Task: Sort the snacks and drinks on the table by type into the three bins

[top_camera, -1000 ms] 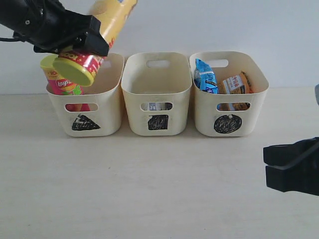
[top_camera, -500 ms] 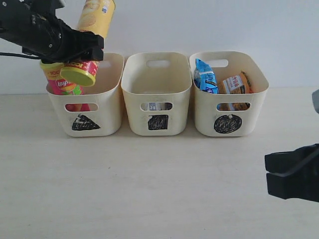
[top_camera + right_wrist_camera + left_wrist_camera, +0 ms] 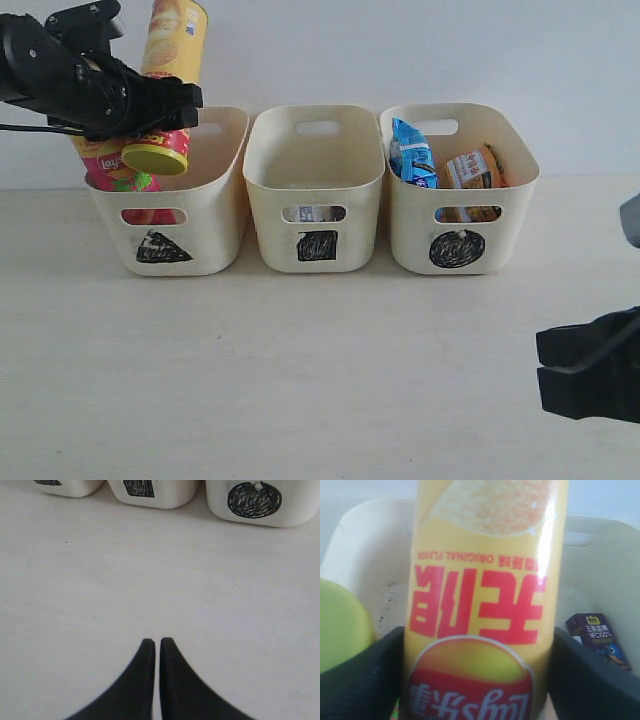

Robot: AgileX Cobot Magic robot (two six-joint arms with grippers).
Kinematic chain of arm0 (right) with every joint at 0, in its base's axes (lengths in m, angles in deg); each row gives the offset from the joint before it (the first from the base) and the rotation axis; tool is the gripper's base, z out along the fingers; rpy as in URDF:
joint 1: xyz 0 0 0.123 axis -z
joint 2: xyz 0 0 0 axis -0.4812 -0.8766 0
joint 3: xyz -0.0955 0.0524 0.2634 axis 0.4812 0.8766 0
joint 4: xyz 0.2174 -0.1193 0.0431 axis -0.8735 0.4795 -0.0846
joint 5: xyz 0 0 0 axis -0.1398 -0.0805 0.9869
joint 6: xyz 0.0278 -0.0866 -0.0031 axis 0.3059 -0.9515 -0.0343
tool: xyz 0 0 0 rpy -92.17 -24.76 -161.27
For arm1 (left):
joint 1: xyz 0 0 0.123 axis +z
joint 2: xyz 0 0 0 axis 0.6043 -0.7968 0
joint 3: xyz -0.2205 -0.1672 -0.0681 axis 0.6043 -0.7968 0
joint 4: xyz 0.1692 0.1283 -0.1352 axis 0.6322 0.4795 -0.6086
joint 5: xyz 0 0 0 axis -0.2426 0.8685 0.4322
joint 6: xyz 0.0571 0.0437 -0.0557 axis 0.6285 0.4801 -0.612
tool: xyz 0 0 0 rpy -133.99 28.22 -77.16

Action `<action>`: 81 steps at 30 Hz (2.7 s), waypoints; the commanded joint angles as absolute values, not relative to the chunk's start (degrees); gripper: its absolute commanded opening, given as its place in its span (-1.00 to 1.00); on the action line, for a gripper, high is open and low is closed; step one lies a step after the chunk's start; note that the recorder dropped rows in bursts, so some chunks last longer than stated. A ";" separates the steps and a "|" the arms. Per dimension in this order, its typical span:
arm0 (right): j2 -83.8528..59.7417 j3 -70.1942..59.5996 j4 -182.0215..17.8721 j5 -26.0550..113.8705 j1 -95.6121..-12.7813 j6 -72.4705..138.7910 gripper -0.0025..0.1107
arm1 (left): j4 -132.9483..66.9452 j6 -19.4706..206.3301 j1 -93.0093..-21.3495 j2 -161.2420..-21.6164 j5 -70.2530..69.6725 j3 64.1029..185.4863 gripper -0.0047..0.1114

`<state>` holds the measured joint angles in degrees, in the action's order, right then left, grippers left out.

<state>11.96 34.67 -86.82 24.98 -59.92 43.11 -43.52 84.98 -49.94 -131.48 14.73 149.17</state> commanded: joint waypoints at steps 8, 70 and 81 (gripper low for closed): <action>12.35 34.91 -86.46 25.18 -59.64 42.74 -0.96 | -43.82 84.17 -49.78 -130.80 14.35 149.48 0.05; 12.35 34.91 -86.46 25.27 -59.64 42.96 -0.96 | -45.46 83.86 -49.78 -55.34 20.63 107.75 -0.84; 12.35 34.91 -86.46 25.27 -59.64 42.96 -0.96 | -45.46 83.86 -49.78 -52.84 20.63 107.75 -0.84</action>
<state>11.96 34.67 -86.71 24.99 -59.92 43.11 -45.40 84.14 -49.92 -53.21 20.50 107.88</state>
